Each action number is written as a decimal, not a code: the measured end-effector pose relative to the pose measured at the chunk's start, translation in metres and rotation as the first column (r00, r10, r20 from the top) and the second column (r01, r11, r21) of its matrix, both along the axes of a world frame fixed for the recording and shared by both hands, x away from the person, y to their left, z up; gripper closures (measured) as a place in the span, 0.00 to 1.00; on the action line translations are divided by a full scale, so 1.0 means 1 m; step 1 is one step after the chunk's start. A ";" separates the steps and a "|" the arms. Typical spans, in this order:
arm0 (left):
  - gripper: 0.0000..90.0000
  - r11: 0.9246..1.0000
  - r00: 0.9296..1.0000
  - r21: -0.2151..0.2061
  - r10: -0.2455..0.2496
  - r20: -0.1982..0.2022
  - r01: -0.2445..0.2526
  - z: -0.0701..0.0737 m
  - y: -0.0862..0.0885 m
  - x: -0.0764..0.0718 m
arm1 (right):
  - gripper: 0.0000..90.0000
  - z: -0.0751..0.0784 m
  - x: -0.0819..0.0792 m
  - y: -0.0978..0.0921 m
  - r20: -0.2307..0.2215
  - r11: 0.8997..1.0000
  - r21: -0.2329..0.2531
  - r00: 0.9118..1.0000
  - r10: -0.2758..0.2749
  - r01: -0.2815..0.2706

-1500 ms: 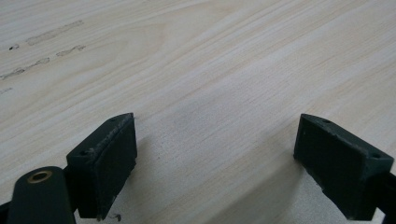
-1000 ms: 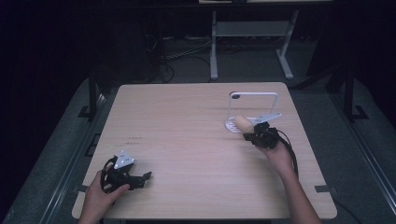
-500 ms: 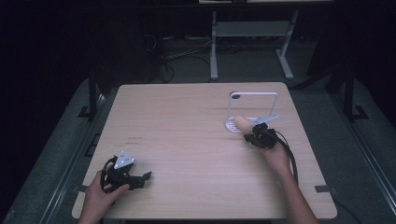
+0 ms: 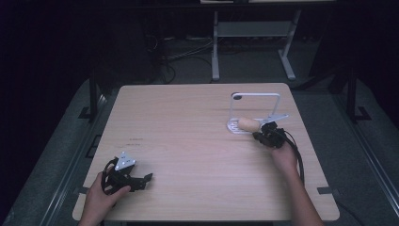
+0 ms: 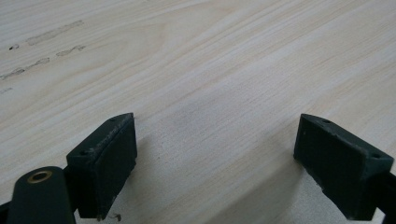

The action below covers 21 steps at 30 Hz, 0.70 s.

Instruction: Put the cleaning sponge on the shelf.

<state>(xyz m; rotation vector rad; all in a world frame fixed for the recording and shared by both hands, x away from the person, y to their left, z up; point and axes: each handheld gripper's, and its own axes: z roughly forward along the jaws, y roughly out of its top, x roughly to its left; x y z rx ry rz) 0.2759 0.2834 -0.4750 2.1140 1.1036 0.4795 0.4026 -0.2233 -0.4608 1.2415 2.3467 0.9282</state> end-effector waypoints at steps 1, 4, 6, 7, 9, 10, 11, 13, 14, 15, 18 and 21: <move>0.14 1.000 1.000 0.000 0.000 0.001 0.000 0.000 0.000 0.000 | 1.00 -0.001 0.001 -0.001 0.005 1.000 -0.001 1.000 -0.008 0.008; 0.14 1.000 1.000 0.000 0.000 0.000 0.000 0.000 0.000 0.000 | 1.00 -0.001 0.002 -0.003 0.010 1.000 -0.004 1.000 -0.017 0.017; 0.14 1.000 1.000 0.000 0.000 0.000 0.000 0.000 0.000 0.000 | 1.00 -0.001 0.003 -0.003 0.013 1.000 -0.009 1.000 -0.024 0.024; 0.14 1.000 1.000 0.000 0.000 0.001 0.000 0.000 0.000 0.000 | 1.00 -0.001 0.003 -0.004 0.014 1.000 -0.010 0.999 -0.030 0.030; 0.14 1.000 1.000 -0.001 0.000 0.001 0.000 0.000 0.000 0.000 | 1.00 -0.001 0.005 -0.005 0.018 0.999 -0.011 0.999 -0.037 0.037; 0.14 1.000 1.000 -0.001 0.000 0.001 0.000 0.000 0.000 0.000 | 1.00 -0.002 0.005 -0.005 0.018 0.999 -0.011 0.999 -0.040 0.040; 0.14 1.000 1.000 -0.001 0.000 0.001 0.000 0.000 0.000 0.000 | 1.00 -0.002 0.005 -0.005 0.018 0.999 -0.017 0.999 -0.045 0.046; 0.14 1.000 1.000 -0.001 0.000 0.001 0.000 0.000 0.000 0.000 | 1.00 -0.002 0.006 -0.006 0.025 0.998 -0.027 0.998 -0.059 0.060; 0.14 1.000 1.000 -0.001 0.000 0.001 0.000 0.000 0.000 0.000 | 1.00 -0.002 0.006 -0.006 0.023 0.997 -0.024 0.998 -0.066 0.067; 0.14 1.000 1.000 -0.001 0.000 0.001 0.000 0.000 0.000 0.000 | 1.00 -0.001 0.006 -0.007 0.027 0.997 -0.028 0.997 -0.077 0.078; 0.14 1.000 1.000 0.000 0.000 0.001 0.000 0.000 0.000 0.000 | 1.00 -0.001 0.008 -0.009 0.033 0.995 -0.029 0.995 -0.090 0.091; 0.14 1.000 1.000 -0.001 0.000 0.001 0.000 0.000 0.000 0.000 | 1.00 -0.002 0.010 -0.010 0.033 0.995 -0.029 0.995 -0.093 0.094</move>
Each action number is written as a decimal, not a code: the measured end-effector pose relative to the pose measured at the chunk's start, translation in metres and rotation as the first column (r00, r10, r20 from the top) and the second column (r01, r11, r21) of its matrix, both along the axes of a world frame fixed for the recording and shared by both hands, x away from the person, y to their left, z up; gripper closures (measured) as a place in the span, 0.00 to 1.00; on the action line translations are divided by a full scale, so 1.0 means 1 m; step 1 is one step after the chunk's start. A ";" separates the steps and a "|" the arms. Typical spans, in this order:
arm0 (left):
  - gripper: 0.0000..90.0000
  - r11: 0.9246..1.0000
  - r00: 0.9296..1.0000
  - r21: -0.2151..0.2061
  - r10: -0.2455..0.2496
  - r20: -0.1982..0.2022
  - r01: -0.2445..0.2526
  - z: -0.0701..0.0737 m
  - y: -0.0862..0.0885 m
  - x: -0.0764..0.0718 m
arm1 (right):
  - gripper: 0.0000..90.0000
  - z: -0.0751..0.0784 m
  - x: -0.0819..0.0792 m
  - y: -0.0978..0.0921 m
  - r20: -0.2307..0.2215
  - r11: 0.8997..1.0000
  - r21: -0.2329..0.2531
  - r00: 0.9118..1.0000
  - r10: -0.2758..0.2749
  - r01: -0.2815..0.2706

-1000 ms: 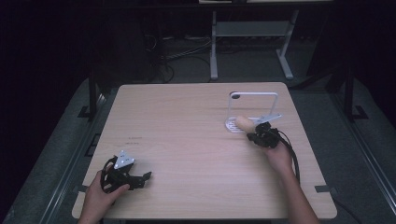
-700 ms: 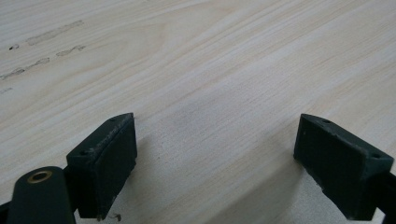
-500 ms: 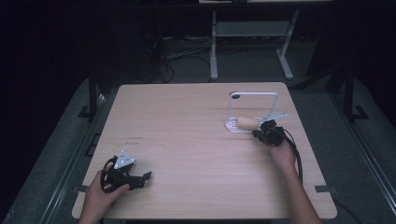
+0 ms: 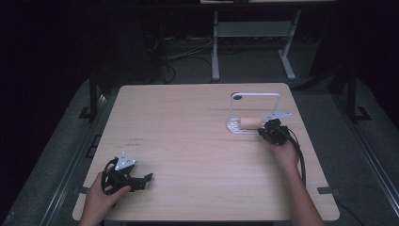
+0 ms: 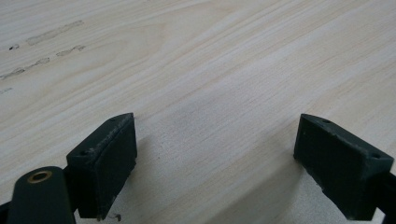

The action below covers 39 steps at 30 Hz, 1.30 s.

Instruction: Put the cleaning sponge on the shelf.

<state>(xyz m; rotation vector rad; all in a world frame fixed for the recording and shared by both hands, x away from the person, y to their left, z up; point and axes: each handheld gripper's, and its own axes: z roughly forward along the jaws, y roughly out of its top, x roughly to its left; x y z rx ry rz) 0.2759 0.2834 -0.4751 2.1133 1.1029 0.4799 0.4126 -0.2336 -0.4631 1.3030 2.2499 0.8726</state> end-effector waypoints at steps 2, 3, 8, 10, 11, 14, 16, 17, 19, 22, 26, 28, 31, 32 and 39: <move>0.14 1.000 1.000 0.000 0.000 0.000 0.000 0.000 0.000 0.000 | 1.00 0.000 0.000 -0.001 0.001 1.000 -0.002 1.000 0.000 0.000; 0.14 1.000 1.000 0.000 0.001 0.000 -0.001 0.000 0.000 0.000 | 1.00 -0.001 0.000 -0.001 0.001 1.000 -0.001 1.000 -0.001 0.001; 0.14 1.000 1.000 0.000 0.000 0.000 0.000 0.000 0.000 0.000 | 1.00 0.001 -0.001 -0.001 0.002 1.000 0.009 1.000 0.005 -0.005; 0.14 1.000 1.000 0.000 0.000 0.000 0.000 0.000 0.000 0.000 | 1.00 0.002 -0.002 -0.001 -0.002 1.000 0.018 1.000 0.015 -0.015; 0.14 1.000 1.000 0.000 0.000 0.000 0.000 0.000 0.000 0.000 | 1.00 0.002 -0.002 -0.001 -0.002 1.000 0.018 1.000 0.015 -0.015; 0.14 1.000 1.000 0.000 0.000 0.000 0.000 0.000 0.000 0.000 | 1.00 0.004 -0.005 0.000 0.005 0.999 0.024 1.000 0.025 -0.025; 0.14 1.000 1.000 0.000 0.000 0.000 0.000 0.000 0.000 0.000 | 1.00 0.005 -0.006 -0.001 0.007 0.999 0.029 1.000 0.030 -0.030; 0.14 1.000 1.000 0.000 0.000 0.000 0.000 0.000 0.000 0.000 | 0.99 0.005 -0.007 -0.001 0.009 0.999 0.032 1.000 0.030 -0.030; 0.14 1.000 1.000 0.001 0.000 -0.001 0.000 0.000 0.000 0.000 | 0.96 0.005 -0.007 -0.002 0.007 0.998 0.039 0.999 0.039 -0.040; 0.14 1.000 1.000 0.001 0.000 0.000 0.000 0.000 0.000 0.000 | 0.90 0.006 -0.010 -0.003 0.011 0.998 0.044 0.999 0.048 -0.048; 0.14 1.000 1.000 0.000 0.000 0.000 0.000 0.000 0.000 0.000 | 0.78 0.009 -0.014 -0.001 0.009 0.997 0.044 0.998 0.060 -0.060; 0.14 1.000 1.000 0.001 0.001 0.001 -0.001 0.000 0.000 0.000 | 0.72 0.011 -0.016 0.002 0.014 0.997 0.040 0.998 0.068 -0.068; 0.14 1.000 1.000 0.001 0.001 0.001 -0.001 0.000 0.000 0.000 | 0.63 0.012 -0.018 0.005 0.014 0.997 0.041 0.997 0.070 -0.071; 0.14 1.000 1.000 0.001 0.001 0.001 -0.001 0.000 0.000 0.000 | 0.61 0.012 -0.019 0.006 0.010 0.996 0.041 0.997 0.079 -0.080; 0.14 1.000 1.000 0.001 0.000 0.002 0.000 0.000 0.000 0.000 | 0.44 0.016 -0.026 0.014 -0.002 0.994 0.053 0.995 0.095 -0.095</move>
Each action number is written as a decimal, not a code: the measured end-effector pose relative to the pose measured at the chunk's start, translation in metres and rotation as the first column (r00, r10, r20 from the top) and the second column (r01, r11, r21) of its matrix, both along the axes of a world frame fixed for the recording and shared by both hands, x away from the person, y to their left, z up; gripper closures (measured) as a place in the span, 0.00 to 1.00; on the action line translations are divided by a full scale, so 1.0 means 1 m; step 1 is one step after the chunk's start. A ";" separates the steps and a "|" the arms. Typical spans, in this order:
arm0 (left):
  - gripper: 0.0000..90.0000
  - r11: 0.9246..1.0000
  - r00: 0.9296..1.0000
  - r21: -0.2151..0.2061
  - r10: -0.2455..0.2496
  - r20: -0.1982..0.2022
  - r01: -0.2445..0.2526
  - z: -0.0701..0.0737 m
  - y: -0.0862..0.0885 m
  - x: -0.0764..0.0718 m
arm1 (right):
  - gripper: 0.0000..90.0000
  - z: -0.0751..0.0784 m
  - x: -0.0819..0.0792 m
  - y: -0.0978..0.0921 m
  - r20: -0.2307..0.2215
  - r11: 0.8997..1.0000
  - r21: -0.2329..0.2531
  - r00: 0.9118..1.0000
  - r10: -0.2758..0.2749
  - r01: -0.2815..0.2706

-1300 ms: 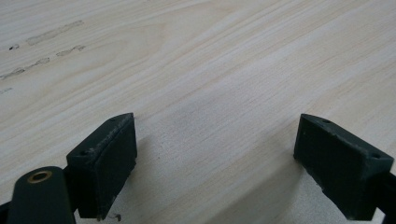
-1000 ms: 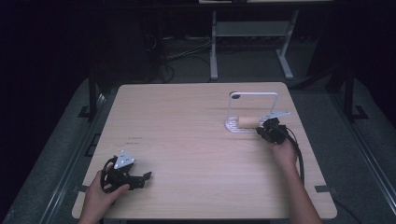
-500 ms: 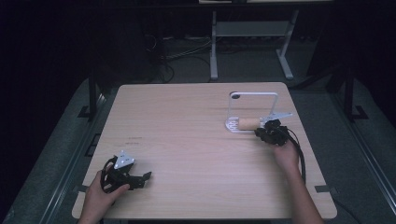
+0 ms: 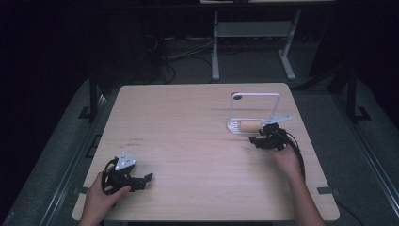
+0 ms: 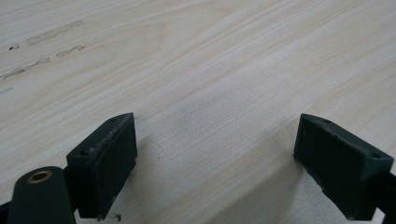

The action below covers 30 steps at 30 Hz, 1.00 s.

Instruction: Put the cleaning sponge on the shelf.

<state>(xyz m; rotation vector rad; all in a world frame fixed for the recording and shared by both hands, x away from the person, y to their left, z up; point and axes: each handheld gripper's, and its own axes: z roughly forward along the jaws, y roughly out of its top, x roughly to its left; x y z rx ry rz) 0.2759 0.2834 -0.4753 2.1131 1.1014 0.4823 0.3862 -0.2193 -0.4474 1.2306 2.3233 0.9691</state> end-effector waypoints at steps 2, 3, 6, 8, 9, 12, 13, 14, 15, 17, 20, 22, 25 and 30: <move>0.14 1.000 1.000 0.000 0.000 -0.001 0.000 0.000 0.000 0.000 | 0.40 0.000 -0.003 0.002 -0.006 1.000 0.004 1.000 0.002 -0.002; 0.14 1.000 1.000 0.000 0.000 0.000 0.000 0.000 0.000 0.000 | 0.39 0.000 -0.004 0.003 -0.006 1.000 0.005 1.000 0.008 -0.008; 0.14 1.000 1.000 0.000 0.000 0.000 0.000 0.000 0.000 0.000 | 0.33 0.000 -0.008 0.006 -0.011 1.000 0.012 1.000 0.008 -0.008; 0.14 1.000 1.000 0.000 0.000 0.000 0.000 0.000 0.000 0.000 | 0.27 -0.001 -0.012 0.007 -0.011 1.000 0.015 1.000 0.004 -0.004; 0.14 1.000 1.000 0.001 -0.001 -0.001 0.001 0.000 0.000 0.000 | 0.25 -0.001 -0.014 0.008 -0.009 1.000 0.019 1.000 0.004 -0.004; 0.14 1.000 1.000 0.000 -0.001 0.000 0.001 0.000 0.000 0.000 | 0.17 -0.001 -0.020 0.011 -0.005 1.000 0.028 1.000 0.002 -0.002; 0.14 1.000 1.000 0.001 -0.001 -0.001 0.001 0.000 0.000 0.000 | 0.16 -0.001 -0.022 0.012 -0.005 1.000 0.030 1.000 0.005 -0.005; 0.14 1.000 1.000 0.001 -0.001 -0.001 0.001 0.000 0.000 0.000 | 0.15 -0.001 -0.025 0.013 -0.008 0.999 0.034 1.000 0.000 0.001; 0.14 1.000 1.000 0.000 -0.001 0.000 0.001 0.000 0.000 0.000 | 0.15 -0.001 -0.026 0.014 0.000 0.999 0.034 1.000 0.001 -0.001; 0.14 1.000 1.000 0.001 -0.001 -0.001 0.001 0.000 0.000 0.000 | 0.13 -0.002 -0.030 0.015 -0.004 0.999 0.035 1.000 -0.002 0.003; 0.14 1.000 1.000 0.000 0.000 0.000 0.000 0.000 0.000 0.000 | 0.09 -0.003 -0.035 0.015 0.002 0.999 0.052 1.000 -0.004 0.004; 0.14 1.000 1.000 0.000 0.000 0.000 0.000 0.000 0.000 0.000 | 0.05 -0.003 -0.040 0.016 0.007 0.999 0.050 1.000 -0.018 0.018; 0.14 1.000 1.000 0.000 0.000 0.000 0.000 0.000 0.000 0.000 | 0.02 -0.005 -0.046 0.014 0.005 0.999 0.049 1.000 -0.023 0.023; 0.14 1.000 1.000 0.000 0.000 0.000 0.000 0.000 0.000 0.000 | 0.02 -0.009 -0.062 0.009 0.013 0.999 0.050 1.000 -0.020 0.019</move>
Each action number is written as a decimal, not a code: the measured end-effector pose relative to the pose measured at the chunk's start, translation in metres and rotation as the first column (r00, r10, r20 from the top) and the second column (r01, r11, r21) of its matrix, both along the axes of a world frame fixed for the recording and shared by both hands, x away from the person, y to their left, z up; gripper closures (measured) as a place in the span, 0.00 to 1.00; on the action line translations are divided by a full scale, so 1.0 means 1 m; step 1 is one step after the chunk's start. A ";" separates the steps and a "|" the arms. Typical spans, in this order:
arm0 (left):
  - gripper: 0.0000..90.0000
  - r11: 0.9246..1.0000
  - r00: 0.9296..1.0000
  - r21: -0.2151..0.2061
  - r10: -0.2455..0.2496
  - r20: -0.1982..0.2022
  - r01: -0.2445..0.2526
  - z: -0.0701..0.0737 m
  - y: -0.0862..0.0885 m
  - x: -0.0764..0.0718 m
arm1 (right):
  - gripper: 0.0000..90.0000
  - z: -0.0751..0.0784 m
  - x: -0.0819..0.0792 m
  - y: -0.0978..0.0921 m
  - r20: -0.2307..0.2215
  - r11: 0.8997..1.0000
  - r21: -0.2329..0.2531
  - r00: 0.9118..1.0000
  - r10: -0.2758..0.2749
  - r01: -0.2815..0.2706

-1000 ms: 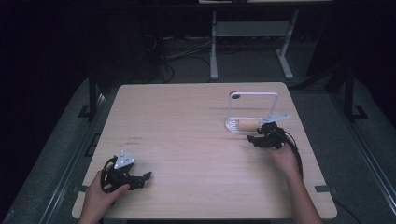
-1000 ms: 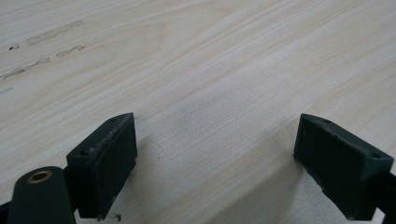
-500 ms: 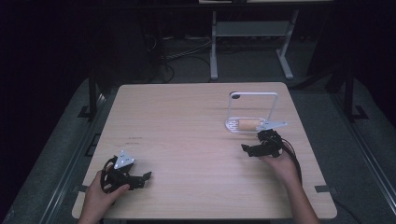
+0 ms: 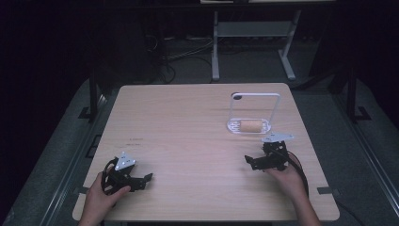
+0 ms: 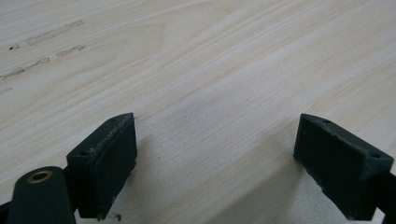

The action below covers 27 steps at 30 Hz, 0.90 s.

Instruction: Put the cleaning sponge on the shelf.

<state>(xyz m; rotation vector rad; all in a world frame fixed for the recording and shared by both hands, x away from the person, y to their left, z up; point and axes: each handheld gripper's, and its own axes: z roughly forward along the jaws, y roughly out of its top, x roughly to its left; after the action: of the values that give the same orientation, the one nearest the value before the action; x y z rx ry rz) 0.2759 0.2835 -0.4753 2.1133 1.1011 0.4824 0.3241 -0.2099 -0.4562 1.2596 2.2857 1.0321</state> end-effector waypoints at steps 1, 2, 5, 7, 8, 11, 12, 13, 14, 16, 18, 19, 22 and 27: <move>0.14 1.000 1.000 0.000 0.000 0.000 0.000 0.000 0.000 0.000 | 0.02 0.000 -0.003 -0.001 -0.003 1.000 0.002 1.000 0.001 -0.001; 0.14 1.000 1.000 0.000 0.000 0.000 0.000 0.000 0.000 0.000 | 0.02 -0.001 -0.006 -0.001 0.002 1.000 0.003 1.000 0.004 -0.004; 0.14 1.000 1.000 0.001 -0.001 -0.001 0.001 0.000 0.000 0.000 | 0.02 -0.002 -0.016 -0.003 0.006 1.000 0.004 1.000 0.012 -0.012; 0.14 1.000 1.000 0.000 0.000 0.000 0.000 0.000 0.000 0.000 | 0.02 -0.003 -0.021 -0.004 0.011 1.000 -0.003 1.000 0.014 -0.014; 0.14 1.000 1.000 0.000 0.000 0.000 0.000 0.000 0.000 0.000 | 0.02 -0.004 -0.023 -0.004 0.006 1.000 -0.002 1.000 0.012 -0.012; 0.14 1.000 1.000 0.000 -0.001 -0.001 0.001 0.000 0.000 0.000 | 0.02 -0.006 -0.030 -0.004 0.006 1.000 -0.008 1.000 0.024 -0.024; 0.14 1.000 1.000 0.000 0.000 -0.001 0.000 0.000 0.000 0.000 | 0.02 -0.007 -0.032 -0.004 0.006 1.000 -0.007 1.000 0.027 -0.027; 0.14 1.000 1.000 0.000 0.000 -0.001 0.000 0.000 0.000 0.000 | 0.02 -0.008 -0.034 -0.005 0.012 0.999 -0.008 0.999 0.033 -0.033; 0.14 1.000 1.000 0.000 0.000 0.000 0.000 0.000 0.000 0.000 | 0.02 -0.008 -0.037 -0.005 0.012 0.999 -0.011 0.999 0.034 -0.034; 0.14 1.000 1.000 0.000 0.000 0.000 0.000 0.000 0.000 0.000 | 0.02 -0.010 -0.041 -0.005 0.007 0.999 -0.017 1.000 0.028 -0.028; 0.14 1.000 1.000 0.000 0.000 0.000 0.000 0.000 0.000 0.000 | 0.02 -0.012 -0.045 -0.005 0.005 0.999 -0.017 0.999 0.035 -0.035; 0.14 1.000 1.000 0.000 0.000 0.000 0.000 0.000 0.000 0.000 | 0.02 -0.013 -0.047 -0.006 0.004 0.999 -0.018 0.999 0.034 -0.034; 0.14 1.000 1.000 0.000 0.000 0.000 0.000 0.000 0.000 0.000 | 0.02 -0.017 -0.052 -0.007 -0.004 0.999 -0.027 1.000 0.029 -0.029; 0.14 1.000 1.000 0.000 0.000 0.000 0.000 0.000 0.000 0.000 | 0.02 -0.023 -0.058 -0.007 -0.014 0.999 -0.038 1.000 0.023 -0.024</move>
<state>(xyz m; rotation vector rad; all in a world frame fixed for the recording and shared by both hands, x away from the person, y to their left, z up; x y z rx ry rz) 0.2759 0.2835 -0.4753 2.1135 1.1008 0.4826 0.2665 -0.2174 -0.4793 1.2315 2.3245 0.9857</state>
